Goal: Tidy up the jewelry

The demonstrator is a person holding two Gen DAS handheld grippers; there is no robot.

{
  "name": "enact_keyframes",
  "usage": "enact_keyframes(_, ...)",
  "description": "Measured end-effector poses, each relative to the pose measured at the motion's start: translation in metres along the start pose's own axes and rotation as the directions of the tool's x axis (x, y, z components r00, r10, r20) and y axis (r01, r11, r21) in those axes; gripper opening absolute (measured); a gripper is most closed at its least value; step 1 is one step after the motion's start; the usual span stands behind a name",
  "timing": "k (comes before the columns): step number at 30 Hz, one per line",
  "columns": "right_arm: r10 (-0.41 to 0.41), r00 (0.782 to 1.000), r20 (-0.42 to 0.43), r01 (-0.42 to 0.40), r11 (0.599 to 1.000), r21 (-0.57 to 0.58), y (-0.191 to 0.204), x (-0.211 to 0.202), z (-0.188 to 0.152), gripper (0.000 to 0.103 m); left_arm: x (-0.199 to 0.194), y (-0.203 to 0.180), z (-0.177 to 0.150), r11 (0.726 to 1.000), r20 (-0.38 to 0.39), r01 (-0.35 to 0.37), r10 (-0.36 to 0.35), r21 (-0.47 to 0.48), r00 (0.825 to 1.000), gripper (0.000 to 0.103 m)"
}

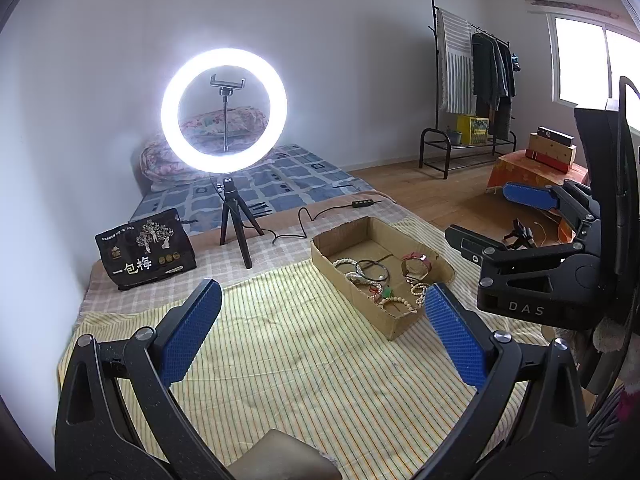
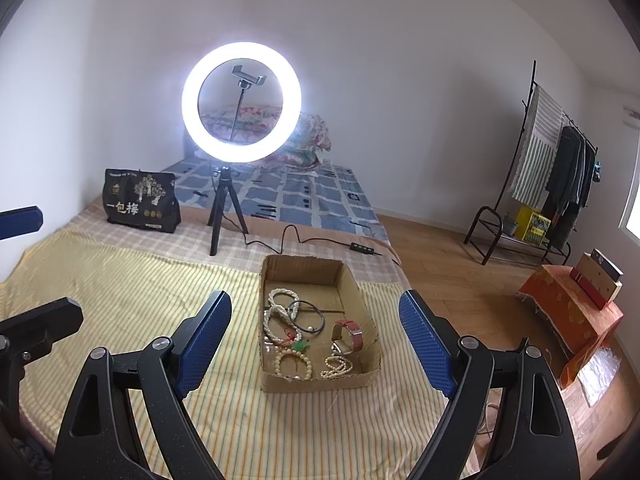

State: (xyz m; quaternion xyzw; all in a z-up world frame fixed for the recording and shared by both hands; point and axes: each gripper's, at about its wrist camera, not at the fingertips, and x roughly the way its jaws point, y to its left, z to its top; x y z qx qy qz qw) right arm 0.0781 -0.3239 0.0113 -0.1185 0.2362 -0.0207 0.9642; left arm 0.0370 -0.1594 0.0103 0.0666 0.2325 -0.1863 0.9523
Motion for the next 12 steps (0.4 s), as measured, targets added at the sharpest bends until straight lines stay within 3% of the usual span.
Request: enact_keyframes(12,-0.004,1.0,-0.003,0.004,1.0,-0.013,0.0011,-0.0005,-0.0015,0.086,-0.0007,0.0035,-0.0002,1.0,0.005,-0.009,0.009,-0.001,1.0,0.103)
